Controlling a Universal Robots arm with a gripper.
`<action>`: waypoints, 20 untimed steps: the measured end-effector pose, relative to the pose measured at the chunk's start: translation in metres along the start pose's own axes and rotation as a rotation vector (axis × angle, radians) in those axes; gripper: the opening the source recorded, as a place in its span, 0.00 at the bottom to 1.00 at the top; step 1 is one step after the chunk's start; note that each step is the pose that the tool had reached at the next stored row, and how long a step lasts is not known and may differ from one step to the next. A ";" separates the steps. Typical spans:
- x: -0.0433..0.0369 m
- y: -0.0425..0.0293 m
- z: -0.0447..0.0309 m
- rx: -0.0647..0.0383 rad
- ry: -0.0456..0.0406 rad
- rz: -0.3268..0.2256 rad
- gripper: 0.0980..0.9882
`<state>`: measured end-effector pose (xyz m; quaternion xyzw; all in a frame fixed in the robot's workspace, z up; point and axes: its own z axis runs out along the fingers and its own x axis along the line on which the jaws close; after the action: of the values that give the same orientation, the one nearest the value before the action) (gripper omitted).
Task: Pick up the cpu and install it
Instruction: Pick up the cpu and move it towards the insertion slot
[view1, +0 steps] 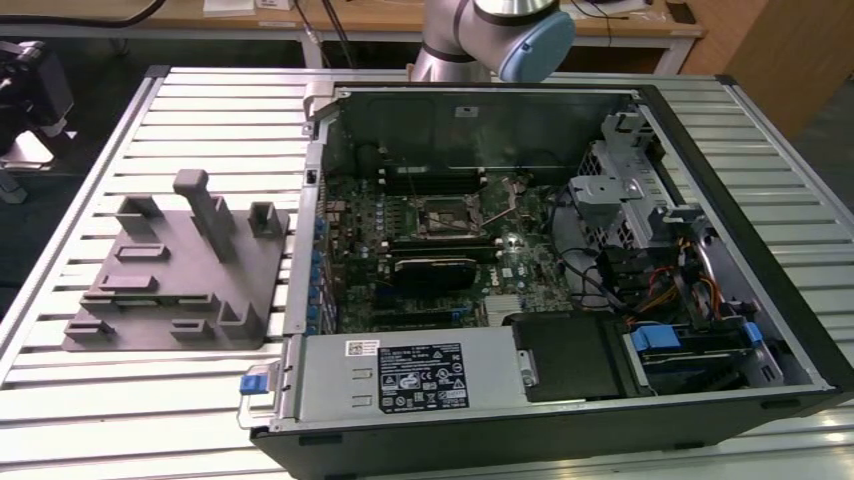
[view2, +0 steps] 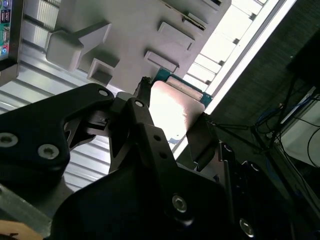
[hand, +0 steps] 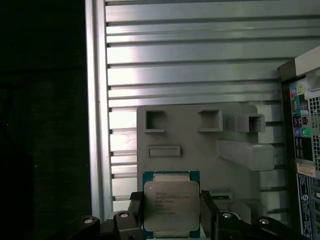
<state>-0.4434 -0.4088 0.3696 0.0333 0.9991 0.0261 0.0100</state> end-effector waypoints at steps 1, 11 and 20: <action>0.0000 0.0001 -0.0008 0.000 0.0001 0.000 0.50; -0.0002 0.0005 -0.0097 0.000 0.0001 0.000 0.50; -0.0004 0.0010 -0.0193 0.000 -0.0001 0.000 0.50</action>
<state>-0.4434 -0.4088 0.3889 0.0333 0.9991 0.0262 0.0101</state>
